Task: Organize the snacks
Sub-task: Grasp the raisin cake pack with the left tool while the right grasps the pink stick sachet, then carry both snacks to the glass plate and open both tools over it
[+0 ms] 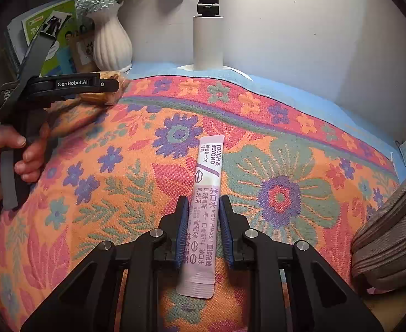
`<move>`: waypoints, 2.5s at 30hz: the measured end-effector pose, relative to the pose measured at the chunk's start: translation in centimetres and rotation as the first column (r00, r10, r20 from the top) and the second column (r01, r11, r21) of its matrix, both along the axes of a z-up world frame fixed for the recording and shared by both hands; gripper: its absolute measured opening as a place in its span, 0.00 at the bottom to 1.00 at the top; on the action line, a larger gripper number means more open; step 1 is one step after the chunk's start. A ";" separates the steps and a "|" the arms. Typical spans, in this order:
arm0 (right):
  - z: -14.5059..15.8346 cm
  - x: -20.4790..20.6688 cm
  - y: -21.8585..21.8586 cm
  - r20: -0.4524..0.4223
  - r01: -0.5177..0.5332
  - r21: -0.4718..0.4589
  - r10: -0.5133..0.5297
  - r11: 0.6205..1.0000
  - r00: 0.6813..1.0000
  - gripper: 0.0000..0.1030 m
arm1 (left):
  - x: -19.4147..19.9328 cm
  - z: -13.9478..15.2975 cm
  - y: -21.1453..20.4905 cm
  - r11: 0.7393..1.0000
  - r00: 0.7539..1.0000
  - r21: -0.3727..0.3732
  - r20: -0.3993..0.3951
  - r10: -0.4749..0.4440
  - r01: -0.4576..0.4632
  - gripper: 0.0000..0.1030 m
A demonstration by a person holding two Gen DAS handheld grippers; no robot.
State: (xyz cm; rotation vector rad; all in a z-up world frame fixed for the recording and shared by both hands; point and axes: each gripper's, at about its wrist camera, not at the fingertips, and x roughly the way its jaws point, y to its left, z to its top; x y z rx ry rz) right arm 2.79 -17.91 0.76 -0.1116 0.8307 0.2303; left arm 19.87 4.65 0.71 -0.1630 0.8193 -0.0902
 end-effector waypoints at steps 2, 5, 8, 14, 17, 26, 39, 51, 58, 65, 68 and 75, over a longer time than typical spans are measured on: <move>0.0 0.0 -0.2 -0.007 -0.008 0.024 0.008 1.000 1.000 0.21 | 0.0 -0.1 0.1 1.000 1.000 -0.006 -0.001 -0.003 0.003 0.76; 0.1 -0.1 -0.8 -0.015 -0.013 0.050 0.013 0.999 1.000 0.21 | 0.1 -0.3 0.0 1.000 1.000 -0.007 -0.030 -0.008 0.008 0.83; 0.1 -0.2 -0.8 -0.016 -0.014 0.040 0.015 0.999 1.000 0.21 | 0.6 -0.8 -1.0 0.998 0.998 0.055 -0.064 -0.015 0.019 0.83; 0.2 -0.1 -0.6 -0.016 -0.017 0.044 0.018 0.999 1.000 0.20 | 0.3 -0.7 -1.0 0.998 0.999 0.055 -0.044 -0.020 0.022 0.75; 0.3 -0.3 -0.9 -0.012 -0.017 0.056 0.018 0.998 1.000 0.19 | -0.1 -0.3 -1.0 0.998 1.000 0.059 -0.019 -0.021 0.022 0.74; 0.9 -3.4 -1.9 -0.036 -0.014 0.142 0.019 0.990 0.999 0.19 | -6.4 1.0 -2.9 0.989 0.991 0.069 0.014 -0.133 0.131 0.74; 2.2 -15.0 -7.7 -0.101 0.097 0.224 -0.076 0.970 0.992 0.19 | -20.3 2.4 -9.7 0.930 0.930 -0.003 -0.015 -0.368 0.368 0.74; 3.5 -22.8 -13.1 -0.068 0.195 0.281 -0.183 0.940 0.981 0.19 | -26.7 5.5 -17.6 0.835 0.834 0.001 0.022 -0.551 0.551 0.74; 5.8 -26.4 -16.0 -0.007 0.214 0.301 -0.223 0.929 0.975 0.19 | -30.6 8.3 -23.2 0.756 0.755 0.008 0.063 -0.653 0.654 0.74; 8.3 -29.0 -20.1 0.062 0.270 0.318 -0.304 0.909 0.951 0.19 | -33.5 10.9 -29.4 0.674 0.671 -0.008 0.106 -0.734 0.739 0.74; 9.5 -29.3 -22.7 0.092 0.321 0.336 -0.370 0.885 0.924 0.19 | -33.6 11.8 -32.0 0.663 0.660 -0.022 0.124 -0.741 0.748 0.74; 12.5 -28.3 -29.0 0.166 0.392 0.381 -0.479 0.837 0.862 0.19 | -33.8 13.0 -38.2 0.661 0.657 -0.013 0.121 -0.744 0.750 0.74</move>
